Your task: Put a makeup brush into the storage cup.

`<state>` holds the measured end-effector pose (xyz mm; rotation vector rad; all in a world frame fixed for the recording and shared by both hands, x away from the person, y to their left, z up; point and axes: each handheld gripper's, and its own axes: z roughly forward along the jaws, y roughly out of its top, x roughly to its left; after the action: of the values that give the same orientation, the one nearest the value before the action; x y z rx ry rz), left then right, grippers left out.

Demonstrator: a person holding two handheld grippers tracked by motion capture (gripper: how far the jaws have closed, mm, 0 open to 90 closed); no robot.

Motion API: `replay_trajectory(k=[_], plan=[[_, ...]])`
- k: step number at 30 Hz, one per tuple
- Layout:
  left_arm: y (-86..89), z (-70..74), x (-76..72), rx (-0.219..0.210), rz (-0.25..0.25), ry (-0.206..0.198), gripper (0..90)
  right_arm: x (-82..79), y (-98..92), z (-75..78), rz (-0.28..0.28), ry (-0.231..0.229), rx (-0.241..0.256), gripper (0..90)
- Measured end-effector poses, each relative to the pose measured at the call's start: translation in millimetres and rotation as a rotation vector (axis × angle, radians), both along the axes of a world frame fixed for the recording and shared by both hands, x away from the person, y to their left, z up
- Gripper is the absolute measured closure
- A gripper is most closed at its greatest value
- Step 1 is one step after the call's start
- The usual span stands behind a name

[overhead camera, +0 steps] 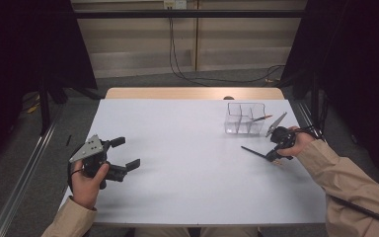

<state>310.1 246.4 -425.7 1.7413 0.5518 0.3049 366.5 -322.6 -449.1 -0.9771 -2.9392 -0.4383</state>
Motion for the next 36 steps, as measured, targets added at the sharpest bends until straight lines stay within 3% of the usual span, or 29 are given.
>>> replay_trajectory(k=[12, 18, 23, 36], plan=[[-1.7, 0.1, 1.2, 0.002, -0.006, 0.001, 0.0, -3.3, 10.1, 8.8, 0.018, 0.0, 0.033, 84.0], [-4.4, 0.0, 2.3, 0.004, -0.012, 0.004, 0.0, -6.0, 19.8, 12.7, 0.054, -0.01, 0.048, 84.0], [-7.7, -1.1, 4.1, 0.013, -0.021, 0.009, 0.0, -7.9, 29.0, 15.1, 0.098, -0.018, 0.046, 84.0], [-15.1, -3.6, 8.1, 0.025, -0.043, 0.03, 0.0, -11.9, 50.2, 25.4, 0.137, -0.02, 0.044, 84.1]])
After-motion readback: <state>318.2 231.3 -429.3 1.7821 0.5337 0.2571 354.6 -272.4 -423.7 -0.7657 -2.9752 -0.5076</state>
